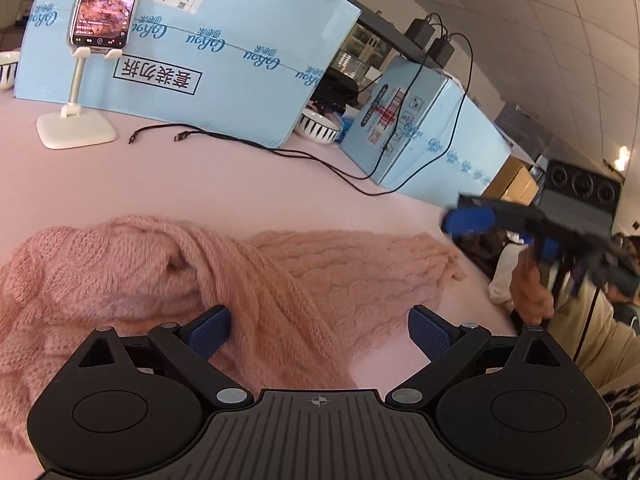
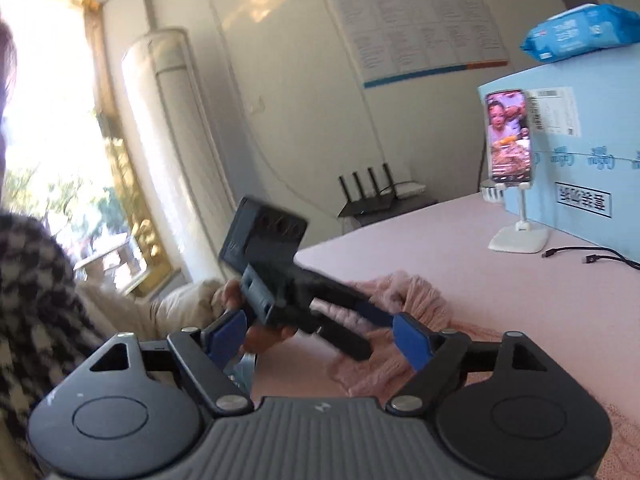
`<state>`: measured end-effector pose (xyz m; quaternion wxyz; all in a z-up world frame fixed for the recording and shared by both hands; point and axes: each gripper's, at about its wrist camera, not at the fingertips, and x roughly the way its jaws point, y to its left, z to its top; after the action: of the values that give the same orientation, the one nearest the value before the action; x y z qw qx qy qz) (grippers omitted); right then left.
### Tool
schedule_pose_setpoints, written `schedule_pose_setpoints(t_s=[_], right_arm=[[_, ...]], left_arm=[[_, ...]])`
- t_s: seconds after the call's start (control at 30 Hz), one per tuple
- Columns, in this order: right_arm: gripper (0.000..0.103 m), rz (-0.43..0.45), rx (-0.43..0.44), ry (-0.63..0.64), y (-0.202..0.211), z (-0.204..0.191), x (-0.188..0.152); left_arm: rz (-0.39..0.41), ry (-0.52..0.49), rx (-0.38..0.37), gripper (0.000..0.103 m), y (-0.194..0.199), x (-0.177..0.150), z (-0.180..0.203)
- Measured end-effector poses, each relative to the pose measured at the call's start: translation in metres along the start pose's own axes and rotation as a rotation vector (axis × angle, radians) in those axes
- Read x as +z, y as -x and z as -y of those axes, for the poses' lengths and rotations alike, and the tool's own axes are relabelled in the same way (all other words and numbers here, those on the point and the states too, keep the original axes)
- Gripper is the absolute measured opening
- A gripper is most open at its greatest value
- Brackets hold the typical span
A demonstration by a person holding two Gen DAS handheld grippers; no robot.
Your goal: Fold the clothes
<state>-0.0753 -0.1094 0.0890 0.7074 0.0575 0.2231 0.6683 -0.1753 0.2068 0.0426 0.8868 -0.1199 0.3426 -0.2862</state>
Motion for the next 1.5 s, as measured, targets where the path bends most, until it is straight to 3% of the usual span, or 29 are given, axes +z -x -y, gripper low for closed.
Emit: schedule_pose_setpoints(t_s=[0.03, 0.1, 0.17, 0.2, 0.27, 0.3, 0.37, 0.47, 0.53, 0.67, 0.8, 0.87, 0.97, 1.03, 1.2, 1.43, 1.5], right_arm=[[0.088, 0.001, 0.012, -0.041, -0.009, 0.003, 0.005], [0.090, -0.050, 0.132, -0.129, -0.033, 0.011, 0.012], [0.092, -0.090, 0.268, -0.301, -0.059, 0.030, 0.011], [0.092, -0.098, 0.280, -0.396, -0.073, 0.040, 0.005], [0.092, -0.146, 0.235, -0.584, -0.100, 0.064, -0.011], [0.091, -0.175, 0.171, -0.659, -0.111, 0.076, -0.020], [0.085, -0.181, 0.109, -0.743, -0.118, 0.088, -0.029], [0.088, -0.043, 0.152, -0.778, -0.090, 0.081, -0.026], [0.091, 0.073, 0.109, -0.776, -0.055, 0.070, -0.023], [0.093, 0.243, -0.125, -0.805, 0.023, 0.042, -0.043], [0.094, 0.261, -0.389, -0.946, 0.080, 0.035, -0.082], [0.094, 0.267, -0.522, -1.085, 0.111, 0.034, -0.113], [0.094, 0.303, -0.622, -1.189, 0.139, 0.027, -0.151], [0.093, 0.344, -0.717, -1.190, 0.147, 0.021, -0.163], [0.095, 0.433, -0.787, -1.215, 0.152, 0.021, -0.176], [0.097, 0.530, -0.867, -1.209, 0.142, 0.049, -0.163], [0.103, 0.531, -0.872, -1.203, 0.140, 0.059, -0.158]], left_arm=[[-0.012, -0.033, 0.026, 0.097, 0.005, -0.004, 0.005], [-0.047, -0.098, 0.086, 0.097, 0.018, -0.013, 0.015], [-0.077, -0.135, 0.120, 0.097, 0.028, -0.020, 0.022], [-0.091, -0.154, 0.130, 0.097, 0.034, -0.025, 0.026], [-0.098, -0.199, 0.151, 0.097, 0.044, -0.031, 0.035], [-0.094, -0.221, 0.162, 0.097, 0.046, -0.032, 0.039], [-0.074, -0.255, 0.174, 0.097, 0.047, -0.029, 0.047], [-0.019, -0.283, 0.153, 0.098, 0.037, -0.012, 0.057], [-0.001, -0.289, 0.134, 0.098, 0.023, 0.000, 0.062], [-0.018, -0.283, 0.105, 0.099, -0.013, 0.016, 0.063], [-0.091, -0.232, 0.146, 0.099, -0.049, 0.017, 0.051], [-0.106, -0.188, 0.164, 0.099, -0.058, 0.014, 0.042], [-0.089, -0.136, 0.168, 0.099, -0.061, 0.012, 0.033], [-0.069, -0.089, 0.164, 0.099, -0.058, 0.014, 0.030], [0.008, -0.066, 0.174, 0.099, -0.039, 0.023, 0.030], [-0.033, 0.017, 0.170, 0.099, -0.051, 0.018, 0.008], [-0.035, 0.021, 0.170, 0.099, -0.052, 0.019, 0.008]])
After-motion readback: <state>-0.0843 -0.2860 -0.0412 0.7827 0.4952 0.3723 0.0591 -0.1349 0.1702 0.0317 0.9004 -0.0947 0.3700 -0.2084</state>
